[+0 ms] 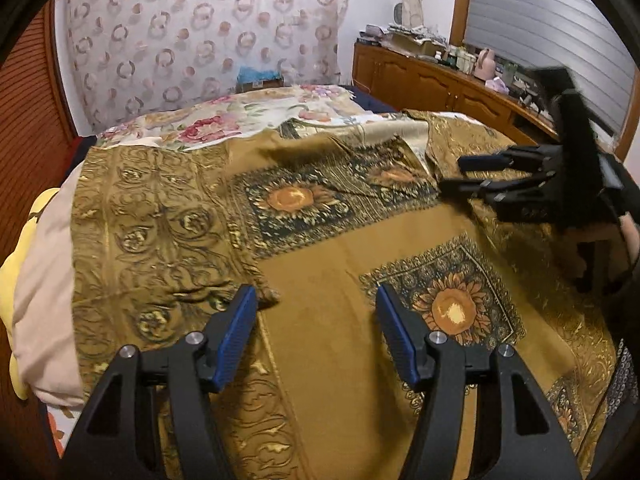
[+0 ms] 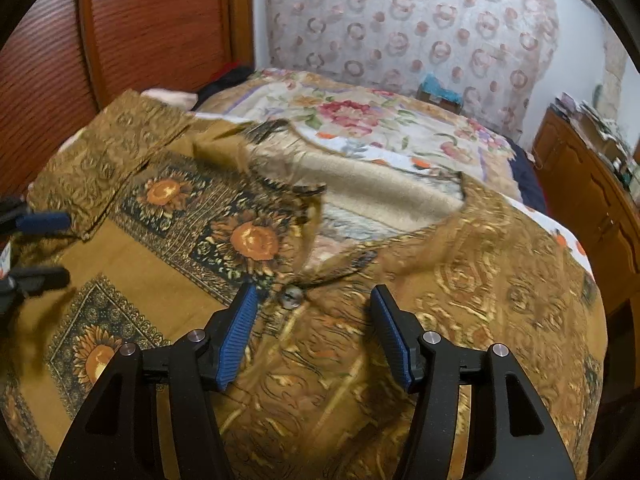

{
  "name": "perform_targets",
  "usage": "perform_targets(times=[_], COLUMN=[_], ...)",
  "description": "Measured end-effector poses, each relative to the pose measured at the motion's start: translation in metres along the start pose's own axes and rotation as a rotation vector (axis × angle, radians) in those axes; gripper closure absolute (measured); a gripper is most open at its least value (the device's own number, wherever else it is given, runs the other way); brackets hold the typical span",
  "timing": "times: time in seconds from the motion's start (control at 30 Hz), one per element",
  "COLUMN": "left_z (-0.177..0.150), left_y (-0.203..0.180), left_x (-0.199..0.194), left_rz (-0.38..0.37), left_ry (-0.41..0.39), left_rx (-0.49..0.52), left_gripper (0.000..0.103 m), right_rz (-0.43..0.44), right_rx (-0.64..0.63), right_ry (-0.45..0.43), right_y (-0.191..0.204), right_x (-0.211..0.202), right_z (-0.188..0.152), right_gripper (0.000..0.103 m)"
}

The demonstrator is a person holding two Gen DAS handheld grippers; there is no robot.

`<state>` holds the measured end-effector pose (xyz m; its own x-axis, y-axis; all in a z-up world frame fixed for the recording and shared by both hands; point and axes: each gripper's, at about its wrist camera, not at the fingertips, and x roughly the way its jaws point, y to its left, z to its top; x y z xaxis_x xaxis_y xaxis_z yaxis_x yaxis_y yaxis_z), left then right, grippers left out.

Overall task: Fold small clothes
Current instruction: 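Grasp the shirt's side edge with the right gripper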

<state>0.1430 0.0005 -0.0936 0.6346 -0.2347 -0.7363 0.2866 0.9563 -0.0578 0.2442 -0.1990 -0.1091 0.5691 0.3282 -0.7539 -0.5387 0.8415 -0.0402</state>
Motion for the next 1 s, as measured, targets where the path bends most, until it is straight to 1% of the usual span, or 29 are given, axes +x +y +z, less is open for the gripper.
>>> perform_targets(times=[0.1,0.23,0.3,0.43,0.5,0.53,0.6,0.63,0.67,0.73,0.87,0.9,0.97,1.0], left_z=[-0.003,-0.006,-0.006,-0.006,-0.006,-0.007,-0.006,-0.006,-0.006,-0.005,-0.004,-0.003,-0.002,-0.002], left_y=[-0.004,-0.009,-0.011,-0.014,-0.015,-0.015,-0.016,-0.016,-0.018,-0.019,-0.019,-0.020,-0.018,-0.017], left_x=[0.005,0.010,0.012,0.012,0.013,0.012,0.013,0.015,0.016,0.017,0.018,0.018,0.019,0.020], left_rz=[0.002,0.009,0.011,0.022,0.022,0.022,0.014,0.011,0.008,0.010,0.013,0.017,0.023,0.025], left_ry=[0.016,0.026,0.040,0.044,0.044,0.044,0.047,0.050,0.054,0.057,0.058,0.058,0.063,0.066], left_rx=[0.006,0.014,0.018,0.032,0.033,0.033,0.038,0.043,0.052,0.057,0.055,0.056,0.046,0.038], left_gripper=[0.042,0.042,0.042,0.041,0.041,0.040,0.036,0.030,0.026,0.024,0.023,0.022,0.016,0.015], right_rz=[0.005,-0.038,-0.080,-0.162,-0.196,-0.212,-0.235,-0.237,-0.236,-0.229,-0.194,-0.190,-0.176,-0.168], right_rx=[0.024,0.041,0.070,0.121,0.158,0.174,0.223,0.244,0.263,0.297,0.341,0.348,0.360,0.362], right_ry=[-0.028,-0.051,-0.058,-0.085,-0.070,-0.063,-0.043,-0.031,-0.018,0.005,0.033,0.036,0.043,0.046], right_y=[-0.012,-0.035,-0.056,-0.102,-0.129,-0.139,-0.164,-0.173,-0.182,-0.196,-0.204,-0.205,-0.205,-0.204], right_x=[-0.018,-0.050,-0.069,-0.109,-0.121,-0.124,-0.130,-0.132,-0.133,-0.134,-0.130,-0.129,-0.126,-0.125], right_z=[-0.008,-0.027,-0.037,-0.058,-0.071,-0.077,-0.091,-0.097,-0.104,-0.116,-0.132,-0.135,-0.138,-0.140], right_gripper=[0.043,0.043,0.043,0.043,0.044,0.046,0.049,0.053,0.054,0.055,0.057,0.059,0.062,0.067])
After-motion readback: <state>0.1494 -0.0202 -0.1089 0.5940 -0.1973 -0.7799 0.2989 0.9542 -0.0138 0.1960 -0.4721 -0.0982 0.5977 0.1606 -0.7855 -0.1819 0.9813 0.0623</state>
